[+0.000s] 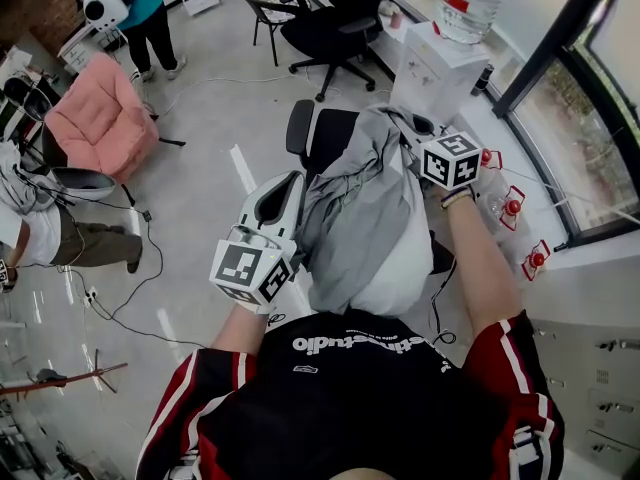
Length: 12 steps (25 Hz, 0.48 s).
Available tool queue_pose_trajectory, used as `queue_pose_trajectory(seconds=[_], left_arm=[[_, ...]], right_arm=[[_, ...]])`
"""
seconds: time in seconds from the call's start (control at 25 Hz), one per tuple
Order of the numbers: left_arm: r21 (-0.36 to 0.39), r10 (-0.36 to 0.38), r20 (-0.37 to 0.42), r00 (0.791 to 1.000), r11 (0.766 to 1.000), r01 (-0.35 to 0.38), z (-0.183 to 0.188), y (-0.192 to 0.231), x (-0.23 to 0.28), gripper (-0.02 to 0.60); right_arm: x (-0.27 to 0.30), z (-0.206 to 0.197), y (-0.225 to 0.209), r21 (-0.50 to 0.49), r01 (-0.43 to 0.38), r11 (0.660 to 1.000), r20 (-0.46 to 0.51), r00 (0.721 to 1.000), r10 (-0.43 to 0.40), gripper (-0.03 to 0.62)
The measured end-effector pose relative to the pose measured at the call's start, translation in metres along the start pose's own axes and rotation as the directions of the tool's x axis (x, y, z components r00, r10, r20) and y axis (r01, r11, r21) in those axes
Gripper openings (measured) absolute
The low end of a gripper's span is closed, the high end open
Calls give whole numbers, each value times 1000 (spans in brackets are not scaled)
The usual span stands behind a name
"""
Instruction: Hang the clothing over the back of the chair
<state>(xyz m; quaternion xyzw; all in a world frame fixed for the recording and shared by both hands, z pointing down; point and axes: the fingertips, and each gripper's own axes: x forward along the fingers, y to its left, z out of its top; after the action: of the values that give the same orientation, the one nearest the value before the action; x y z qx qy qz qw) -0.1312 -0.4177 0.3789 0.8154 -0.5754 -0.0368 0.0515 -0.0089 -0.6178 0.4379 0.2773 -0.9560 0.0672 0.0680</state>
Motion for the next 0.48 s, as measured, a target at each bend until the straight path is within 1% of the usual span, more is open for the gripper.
queue_pose_trajectory(seconds=[0.08,0.24,0.48], left_arm=[[0,-3,1,1000,1000,3,0,-2,0,25],[-1,-9,5,1000,1000,9,1,-7,0,25],[6,-32,7,999,999,32,5,-21,0,25]], right_arm=[[-2,-1,2,1,-13,1000,-6,1000,13,43],[-8,-7,7,4,-37,999,-31,999,37,87],[-20,-19,10,2,-47,999,-88,995,47,146]])
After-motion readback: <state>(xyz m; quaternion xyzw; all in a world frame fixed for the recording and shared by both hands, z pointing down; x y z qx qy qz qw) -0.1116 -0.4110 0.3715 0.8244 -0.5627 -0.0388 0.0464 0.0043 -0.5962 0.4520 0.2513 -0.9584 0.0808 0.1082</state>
